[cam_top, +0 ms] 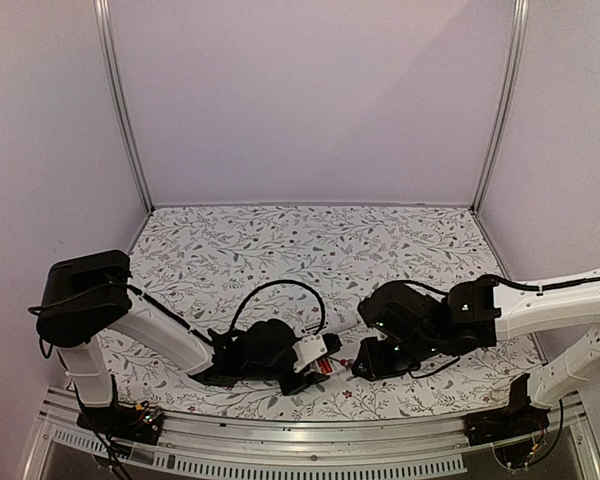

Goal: Unload the batteries from the remote control

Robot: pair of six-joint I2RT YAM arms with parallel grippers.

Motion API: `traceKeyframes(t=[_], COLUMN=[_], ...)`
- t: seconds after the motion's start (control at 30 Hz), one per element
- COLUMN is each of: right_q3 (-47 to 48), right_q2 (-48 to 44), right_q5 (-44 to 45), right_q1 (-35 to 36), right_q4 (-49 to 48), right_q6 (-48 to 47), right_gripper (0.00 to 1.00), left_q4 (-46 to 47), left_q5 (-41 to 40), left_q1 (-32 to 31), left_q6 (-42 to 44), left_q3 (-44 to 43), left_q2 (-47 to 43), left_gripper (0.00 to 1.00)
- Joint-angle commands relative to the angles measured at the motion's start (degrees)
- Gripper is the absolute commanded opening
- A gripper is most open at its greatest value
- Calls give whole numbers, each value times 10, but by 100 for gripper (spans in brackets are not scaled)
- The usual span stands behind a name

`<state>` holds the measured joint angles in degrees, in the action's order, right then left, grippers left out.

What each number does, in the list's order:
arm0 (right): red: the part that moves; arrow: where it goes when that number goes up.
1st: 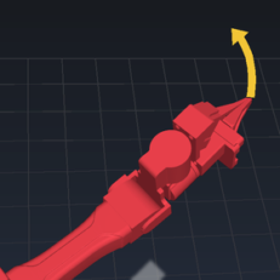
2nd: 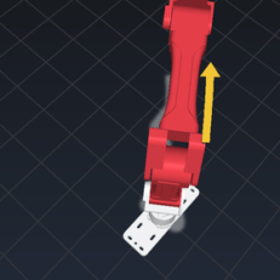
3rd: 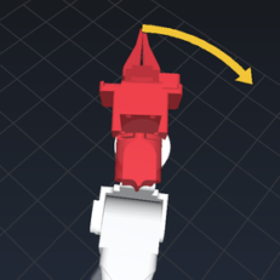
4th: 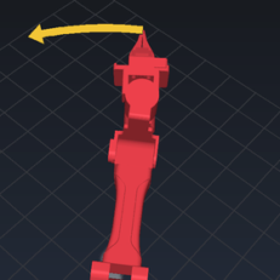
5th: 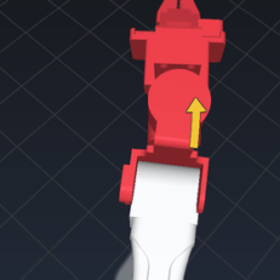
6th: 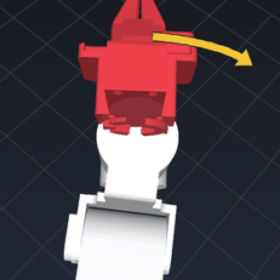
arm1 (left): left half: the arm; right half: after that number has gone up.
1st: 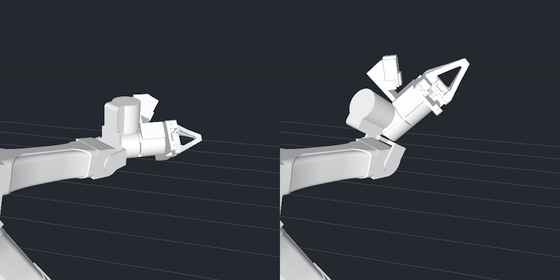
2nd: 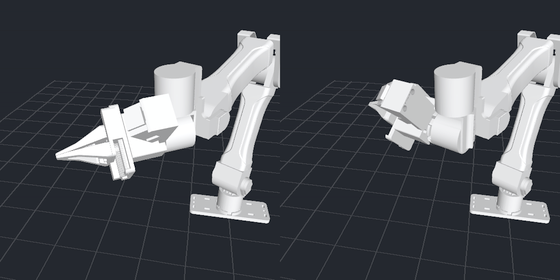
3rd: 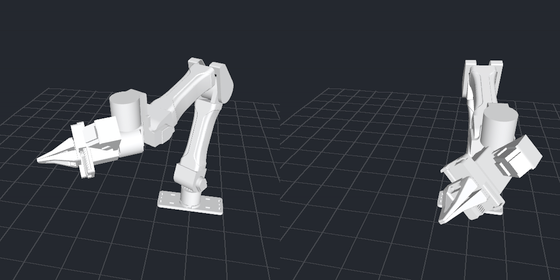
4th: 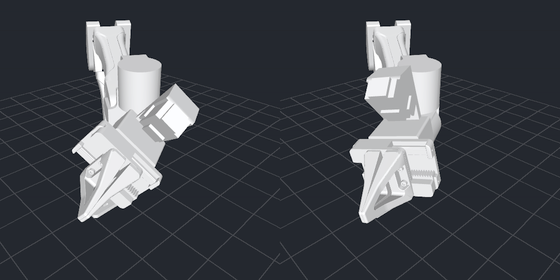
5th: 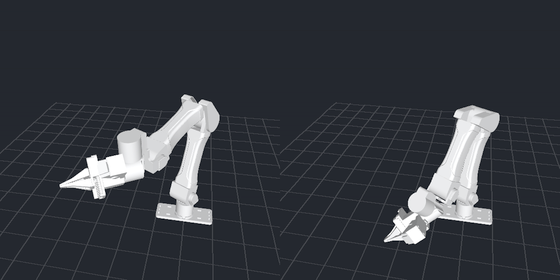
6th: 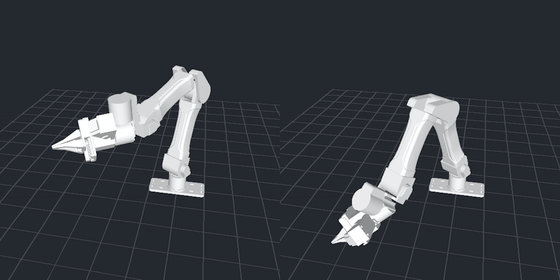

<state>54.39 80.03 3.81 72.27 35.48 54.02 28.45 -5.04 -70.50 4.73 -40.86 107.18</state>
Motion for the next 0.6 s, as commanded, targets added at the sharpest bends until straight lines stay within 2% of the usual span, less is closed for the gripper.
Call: traceKeyframes(t=[0.0, 0.33, 0.43, 0.57], right_q3=[-78, -139, -143, -119], right_q2=[-7, -27, -43, -59], right_q5=[-137, -253, -253, -195], right_q1=[-34, -58, -63, -64], right_q4=[-129, -267, -267, -190], right_q6=[18, 35, 42, 33], right_gripper=[0, 0, 0, 0], left_q4=[-14, -14, -12, -5], left_q5=[-1, -7, -10, -14], left_q1=[-13, -13, -13, -13], left_q6=[36, 38, 38, 35], left_q3=[11, 13, 16, 23], left_q2=[21, 22, 21, 15], left_gripper=[38, 38, 38, 40])
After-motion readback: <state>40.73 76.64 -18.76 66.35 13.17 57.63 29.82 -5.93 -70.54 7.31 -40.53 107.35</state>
